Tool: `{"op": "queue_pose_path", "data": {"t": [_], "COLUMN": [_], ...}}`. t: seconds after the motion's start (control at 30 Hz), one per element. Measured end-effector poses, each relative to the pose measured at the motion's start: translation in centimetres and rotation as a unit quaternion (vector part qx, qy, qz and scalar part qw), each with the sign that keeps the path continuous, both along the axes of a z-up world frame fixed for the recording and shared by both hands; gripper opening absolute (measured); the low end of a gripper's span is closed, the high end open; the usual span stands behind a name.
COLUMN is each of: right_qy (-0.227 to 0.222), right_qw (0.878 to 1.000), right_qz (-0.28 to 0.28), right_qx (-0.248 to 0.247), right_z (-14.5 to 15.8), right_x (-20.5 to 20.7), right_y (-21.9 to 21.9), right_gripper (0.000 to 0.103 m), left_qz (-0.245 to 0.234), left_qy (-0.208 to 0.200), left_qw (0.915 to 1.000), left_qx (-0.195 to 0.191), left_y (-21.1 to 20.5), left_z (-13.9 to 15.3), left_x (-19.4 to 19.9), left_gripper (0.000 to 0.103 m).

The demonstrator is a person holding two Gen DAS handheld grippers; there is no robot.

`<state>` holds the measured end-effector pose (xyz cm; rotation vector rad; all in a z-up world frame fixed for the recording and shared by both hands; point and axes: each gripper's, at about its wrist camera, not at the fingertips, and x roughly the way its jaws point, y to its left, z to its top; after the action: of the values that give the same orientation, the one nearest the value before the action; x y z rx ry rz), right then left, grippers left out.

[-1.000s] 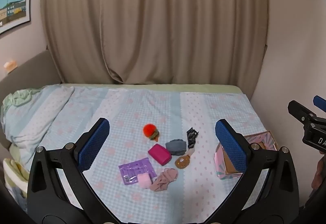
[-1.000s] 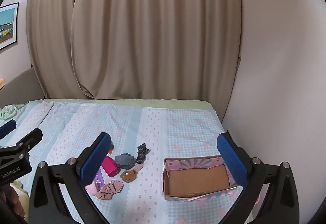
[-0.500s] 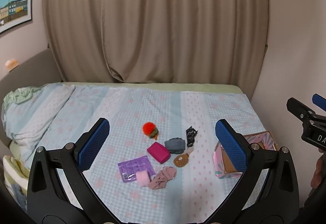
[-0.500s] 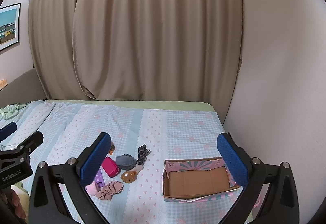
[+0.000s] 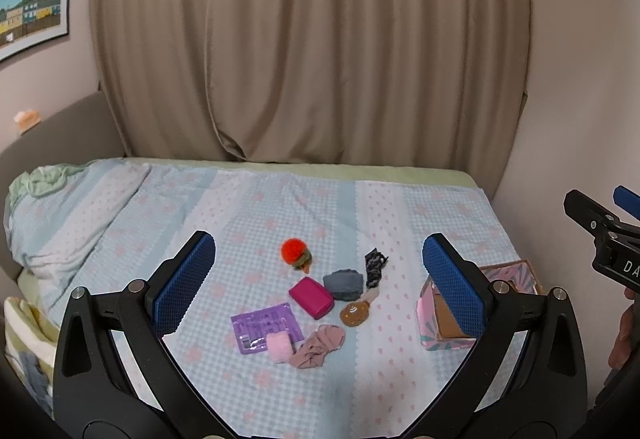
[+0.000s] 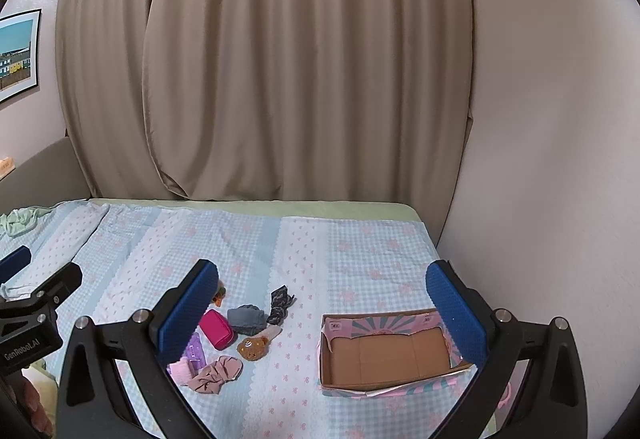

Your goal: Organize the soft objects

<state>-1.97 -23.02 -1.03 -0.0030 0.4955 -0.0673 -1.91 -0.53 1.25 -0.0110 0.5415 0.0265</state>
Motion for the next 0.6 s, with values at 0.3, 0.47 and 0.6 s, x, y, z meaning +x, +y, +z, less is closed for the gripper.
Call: {"op": "queue_pose_path", "data": {"t": [0.3,0.47,0.6], "right_qy": [-0.005,-0.007,-0.003], "right_qw": [1.0,1.0,1.0], "right_qz": [-0.002,-0.003,-0.002], "right_qx": [-0.001,0.0,0.002], "right_z": [-0.45,-0.51,-0.5], "right_x": [0.01,0.08,0.38], "right_y": [-0.26,-0.2,-0.11], "right_gripper": [0.103,0.103,0.103], "left_qz": [-0.002,-0.006,-0.007], "left_qy": [-0.007,-0.006,-0.004], "left_qw": [1.0,0.9999,0.9999], "left_qx": [0.002,0.006,0.006], "left_y": [-0.11,-0.13,-0.02], "left_z": [-0.3,-0.68,-0.68], "left_x": [0.14,0.09,0.17], "left_gripper": [0.103,0.103,0.103]}}
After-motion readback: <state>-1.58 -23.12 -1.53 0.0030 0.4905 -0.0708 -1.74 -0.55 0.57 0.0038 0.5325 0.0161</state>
